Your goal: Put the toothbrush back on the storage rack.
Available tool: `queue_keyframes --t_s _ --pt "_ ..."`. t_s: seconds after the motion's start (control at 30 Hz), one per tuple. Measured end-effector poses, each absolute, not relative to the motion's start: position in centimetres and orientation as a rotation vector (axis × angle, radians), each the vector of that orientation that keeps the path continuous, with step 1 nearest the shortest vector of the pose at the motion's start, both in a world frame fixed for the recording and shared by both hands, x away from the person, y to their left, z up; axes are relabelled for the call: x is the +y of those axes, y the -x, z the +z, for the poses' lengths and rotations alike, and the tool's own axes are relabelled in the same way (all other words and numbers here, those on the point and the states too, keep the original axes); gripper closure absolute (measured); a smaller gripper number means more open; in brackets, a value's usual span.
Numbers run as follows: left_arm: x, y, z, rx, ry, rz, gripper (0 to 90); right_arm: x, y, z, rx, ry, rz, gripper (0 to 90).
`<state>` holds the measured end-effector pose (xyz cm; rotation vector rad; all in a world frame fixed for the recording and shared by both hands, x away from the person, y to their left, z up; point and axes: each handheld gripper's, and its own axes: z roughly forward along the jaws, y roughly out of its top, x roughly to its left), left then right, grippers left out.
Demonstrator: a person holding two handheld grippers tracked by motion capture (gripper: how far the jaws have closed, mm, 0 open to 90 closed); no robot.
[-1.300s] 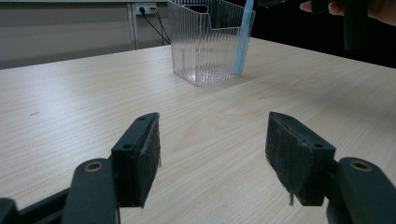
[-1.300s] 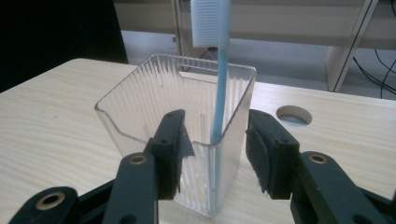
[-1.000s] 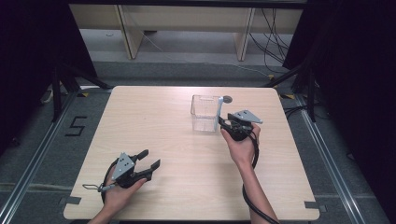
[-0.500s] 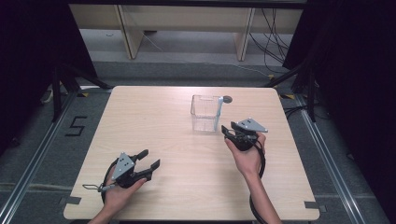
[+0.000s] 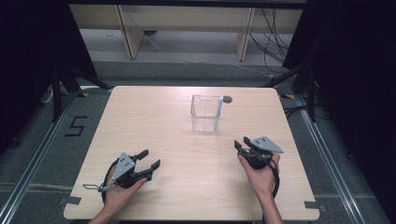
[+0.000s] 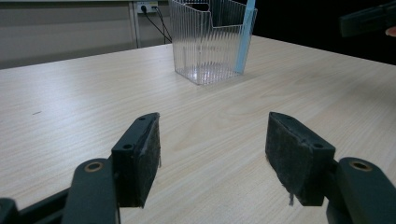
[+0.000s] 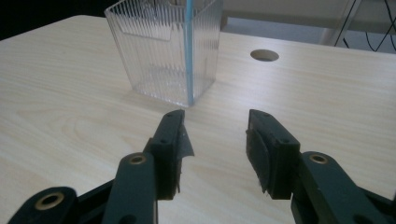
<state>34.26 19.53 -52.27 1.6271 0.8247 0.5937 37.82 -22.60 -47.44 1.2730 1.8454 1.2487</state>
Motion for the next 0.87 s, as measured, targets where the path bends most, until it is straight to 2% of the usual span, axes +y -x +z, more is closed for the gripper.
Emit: queue_keyframes --t_s 0.47,0.87 --pt "19.5 -34.3 -52.3 0.834 -1.624 0.593 35.4 -24.5 -34.3 -49.4 1.815 -1.287 1.251 57.3" --pt "19.5 -34.3 -52.3 0.827 -1.627 0.591 35.3 -24.9 -34.2 -50.0 1.789 -1.28 1.261 57.1"
